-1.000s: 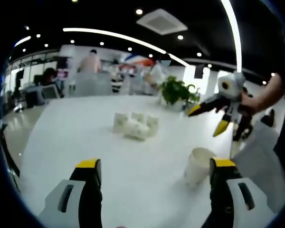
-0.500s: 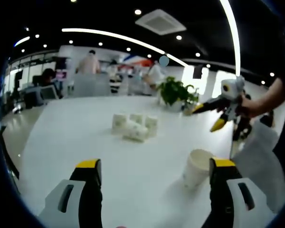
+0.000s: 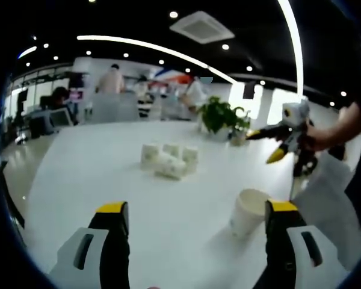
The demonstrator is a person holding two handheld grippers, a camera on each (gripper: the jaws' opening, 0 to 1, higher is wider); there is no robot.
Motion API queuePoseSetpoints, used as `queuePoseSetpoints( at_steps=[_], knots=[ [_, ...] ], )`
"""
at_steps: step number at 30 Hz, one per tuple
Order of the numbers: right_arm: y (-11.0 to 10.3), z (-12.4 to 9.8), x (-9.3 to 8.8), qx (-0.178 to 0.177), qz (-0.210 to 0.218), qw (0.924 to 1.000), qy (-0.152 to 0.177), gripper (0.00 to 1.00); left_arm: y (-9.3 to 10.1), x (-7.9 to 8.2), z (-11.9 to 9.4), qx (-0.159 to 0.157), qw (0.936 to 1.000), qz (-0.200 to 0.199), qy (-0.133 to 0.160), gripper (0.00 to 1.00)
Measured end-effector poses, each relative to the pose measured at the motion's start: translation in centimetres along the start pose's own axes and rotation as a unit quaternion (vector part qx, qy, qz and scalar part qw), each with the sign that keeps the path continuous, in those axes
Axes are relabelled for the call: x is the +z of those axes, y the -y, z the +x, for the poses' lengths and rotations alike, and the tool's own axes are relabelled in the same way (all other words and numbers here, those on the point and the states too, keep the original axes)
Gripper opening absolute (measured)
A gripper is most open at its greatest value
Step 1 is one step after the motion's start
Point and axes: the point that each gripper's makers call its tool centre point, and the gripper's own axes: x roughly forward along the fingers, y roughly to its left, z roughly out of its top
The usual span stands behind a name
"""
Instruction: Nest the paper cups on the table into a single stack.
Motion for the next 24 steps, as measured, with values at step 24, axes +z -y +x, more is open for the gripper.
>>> queuePoseSetpoints(
  at_steps=[24],
  knots=[
    [0.9,-0.1,-1.3,-0.026,0.013,0.9996,-0.003,1.0,0.4,0.6,2.1,-0.017,0.9997,0.01,-0.011,0.92]
  ],
)
